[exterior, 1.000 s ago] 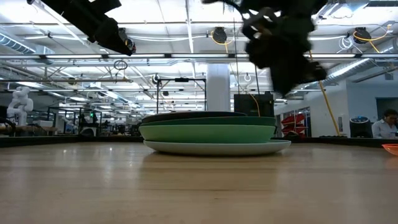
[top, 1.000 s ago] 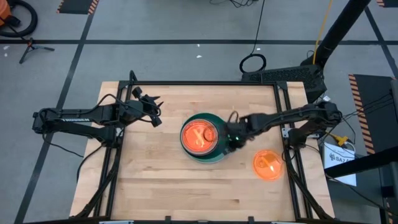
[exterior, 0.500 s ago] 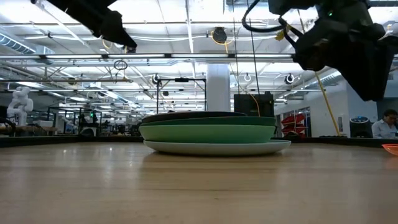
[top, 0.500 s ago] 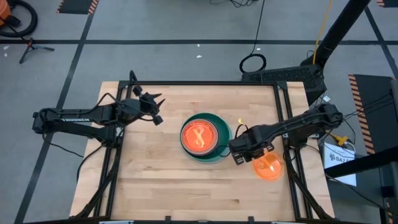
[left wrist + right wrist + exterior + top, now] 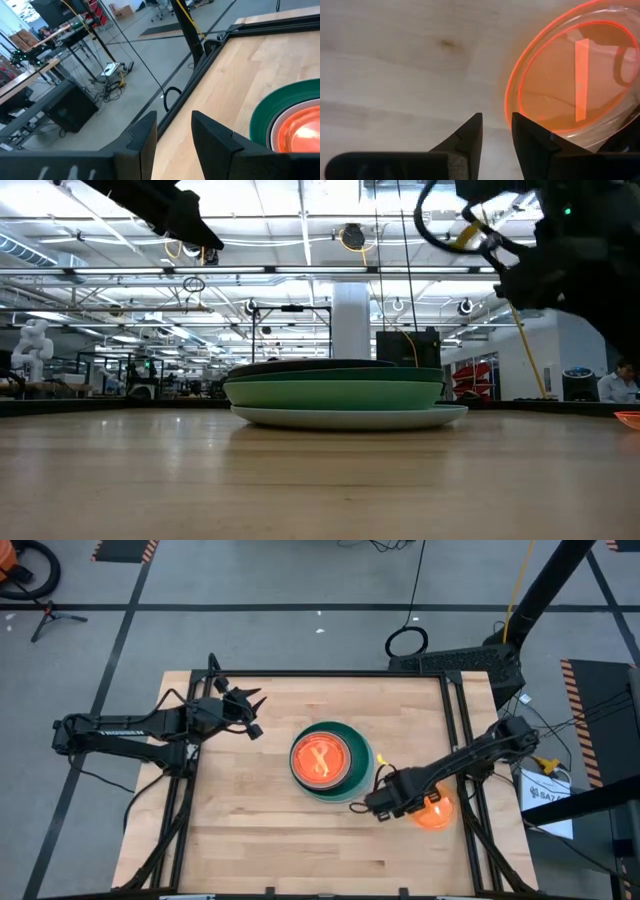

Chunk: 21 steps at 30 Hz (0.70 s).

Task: Stack plastic plates
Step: Stack the light orange plate on top of the light orange plate

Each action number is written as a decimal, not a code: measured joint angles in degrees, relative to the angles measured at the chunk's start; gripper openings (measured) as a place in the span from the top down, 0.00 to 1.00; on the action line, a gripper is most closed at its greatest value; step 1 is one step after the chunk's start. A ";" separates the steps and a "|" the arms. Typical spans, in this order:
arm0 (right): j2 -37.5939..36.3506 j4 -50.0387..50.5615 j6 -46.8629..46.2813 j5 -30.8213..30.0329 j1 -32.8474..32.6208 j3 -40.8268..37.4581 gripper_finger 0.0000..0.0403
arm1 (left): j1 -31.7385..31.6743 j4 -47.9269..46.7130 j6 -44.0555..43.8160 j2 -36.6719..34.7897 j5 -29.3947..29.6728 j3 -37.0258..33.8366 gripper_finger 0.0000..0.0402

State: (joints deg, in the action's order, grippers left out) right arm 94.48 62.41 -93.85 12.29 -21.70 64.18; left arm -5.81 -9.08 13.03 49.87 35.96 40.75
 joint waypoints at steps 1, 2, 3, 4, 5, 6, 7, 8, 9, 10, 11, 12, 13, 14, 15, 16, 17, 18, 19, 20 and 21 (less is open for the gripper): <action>0.88 -0.04 -0.21 0.02 -0.41 -0.02 0.75 | -0.02 0.00 -0.14 0.01 -0.02 0.00 0.68; 1.82 -0.23 -0.23 0.00 -0.74 -0.02 0.75 | -0.02 0.00 -0.26 0.01 -0.02 0.00 0.68; 2.71 -0.34 -0.22 0.03 -1.01 -0.02 0.75 | -0.01 0.00 -0.26 0.00 -0.02 0.00 0.68; 3.58 -0.53 -0.21 0.10 -1.25 -0.02 0.75 | -0.02 0.00 -0.25 0.00 -0.02 0.00 0.68; 4.43 -0.55 -0.18 0.49 -1.36 -0.02 0.75 | -0.01 0.02 -0.21 0.00 -0.02 0.00 0.68; 5.17 -0.40 -0.16 1.20 -1.38 -0.02 0.75 | -0.01 0.14 -0.07 0.00 -0.02 0.00 0.68; 5.87 -0.36 0.01 1.51 -1.45 -0.02 0.75 | 0.00 0.38 -0.04 0.02 -0.02 0.00 0.68; 6.47 -0.47 0.16 1.45 -1.60 -0.02 0.75 | -0.01 0.66 -0.04 0.01 -0.04 0.00 0.68; 7.01 -0.52 0.25 1.38 -1.68 -0.02 0.75 | -0.02 1.00 -0.02 0.01 -0.04 0.00 0.68; 7.66 -0.52 0.27 1.47 -1.72 -0.02 0.75 | 0.00 1.45 0.04 0.00 -0.03 0.00 0.68; 8.05 -0.48 0.35 1.48 -1.72 -0.02 0.75 | -0.02 1.87 0.09 0.00 -0.04 0.00 0.68; 8.37 -0.49 0.57 1.46 -1.74 -0.04 0.75 | -0.02 2.16 0.12 0.01 -0.04 0.00 0.68; 8.56 -0.58 0.99 1.46 -1.74 -0.04 0.76 | -0.01 2.35 0.18 0.00 -0.04 0.00 0.68; 8.67 -0.67 1.22 1.43 -1.74 -0.04 0.76 | -0.02 2.43 0.18 0.00 -0.04 0.00 0.68; 8.90 -0.72 1.31 1.40 -1.74 -0.04 0.77 | -0.01 2.40 0.18 0.00 -0.04 0.00 0.68; 9.13 -0.68 1.37 1.40 -1.71 -0.04 0.78 | -0.02 2.39 0.16 0.01 -0.04 0.00 0.68; 9.29 -0.68 1.52 1.38 -1.69 -0.04 0.80 | -0.01 2.40 0.09 0.00 -0.04 0.00 0.68; 9.38 -0.68 1.54 1.33 -1.69 -0.04 0.81 | -0.01 2.40 0.01 0.00 -0.04 0.00 0.68; 9.45 -0.69 1.54 1.27 -1.70 -0.04 0.82 | -0.02 2.39 -0.04 0.00 -0.04 0.00 0.68; 9.46 -0.65 1.54 1.24 -1.70 -0.04 0.84 | -0.02 2.40 -0.05 0.01 -0.04 0.00 0.68; 9.49 -0.61 1.59 1.20 -1.70 -0.04 0.86 | -0.02 2.40 -0.06 0.00 -0.04 0.00 0.68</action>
State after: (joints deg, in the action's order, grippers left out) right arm 103.96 61.80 -92.26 13.50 -23.40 64.14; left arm -5.82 -6.68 12.97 49.87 35.92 40.75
